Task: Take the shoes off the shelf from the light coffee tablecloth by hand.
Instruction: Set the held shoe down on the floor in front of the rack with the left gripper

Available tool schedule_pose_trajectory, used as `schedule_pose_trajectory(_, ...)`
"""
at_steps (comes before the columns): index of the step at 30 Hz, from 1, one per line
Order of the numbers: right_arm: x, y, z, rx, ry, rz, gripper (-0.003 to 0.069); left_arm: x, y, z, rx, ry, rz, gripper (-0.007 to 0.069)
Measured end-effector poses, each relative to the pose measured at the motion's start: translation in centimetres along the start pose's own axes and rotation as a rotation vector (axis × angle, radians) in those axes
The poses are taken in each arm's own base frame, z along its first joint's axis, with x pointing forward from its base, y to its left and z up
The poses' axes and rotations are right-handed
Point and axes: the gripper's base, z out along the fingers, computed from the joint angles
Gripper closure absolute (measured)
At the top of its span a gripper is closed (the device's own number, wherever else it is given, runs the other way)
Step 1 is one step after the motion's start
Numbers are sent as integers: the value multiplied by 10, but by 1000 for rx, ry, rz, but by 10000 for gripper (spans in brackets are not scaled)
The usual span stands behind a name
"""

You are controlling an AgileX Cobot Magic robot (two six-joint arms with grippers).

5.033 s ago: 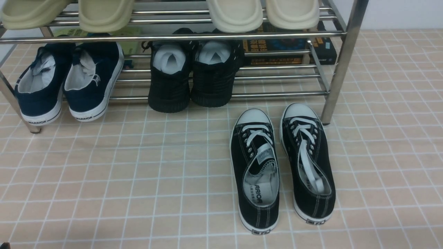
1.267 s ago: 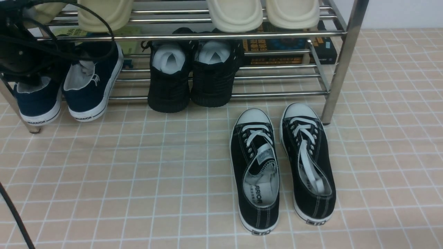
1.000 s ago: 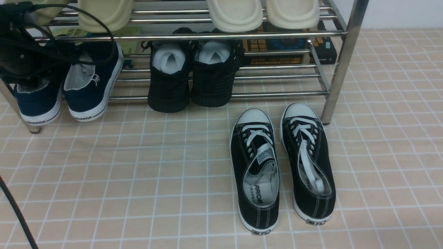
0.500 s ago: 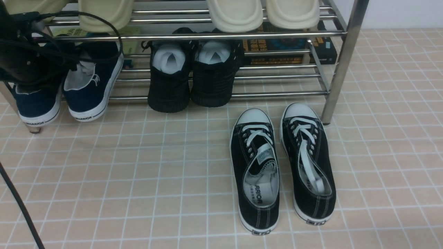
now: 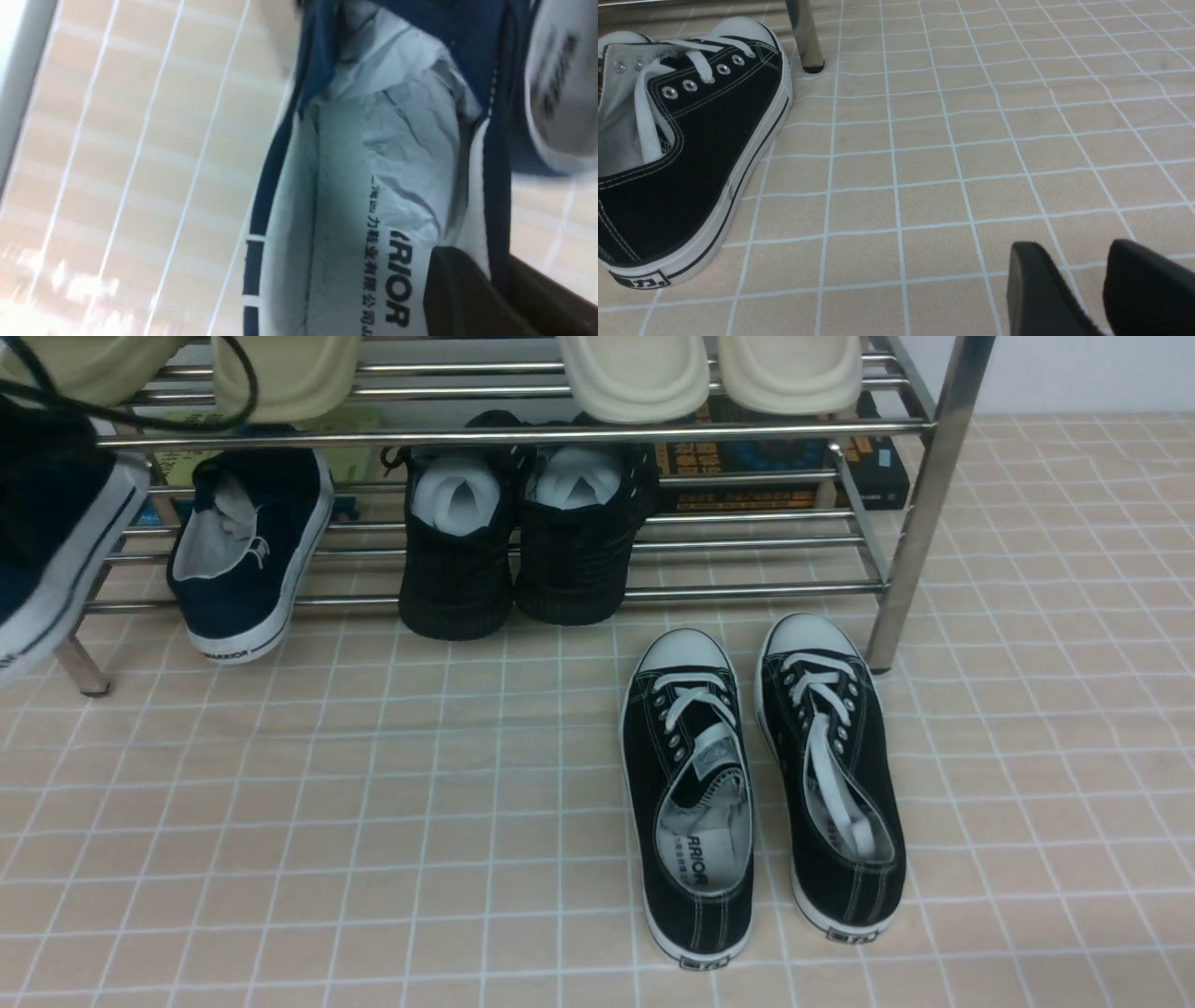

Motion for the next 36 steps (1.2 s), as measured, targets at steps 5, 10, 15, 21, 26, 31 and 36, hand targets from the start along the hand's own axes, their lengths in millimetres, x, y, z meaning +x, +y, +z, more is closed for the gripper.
schedule_pose_trajectory(5,0,0,0,0,0,0,420,14,8,-41,-28,-81,8,591)
schedule_pose_trajectory(10,0,0,0,0,0,0,420,38,14,-54,-49,-81,15,589)
schedule_pose_trajectory(15,0,0,0,0,0,0,420,90,22,-47,-58,6,11,589)
schedule_pose_trajectory(21,0,0,0,0,0,0,420,138,22,-2,-53,214,9,589)
schedule_pose_trajectory(26,0,0,0,0,0,0,420,146,20,17,-34,190,10,589)
schedule_pose_trajectory(31,0,0,0,0,0,0,420,141,18,25,-18,105,4,589)
schedule_pose_trajectory(36,0,0,0,0,0,0,420,139,18,25,-10,78,44,589)
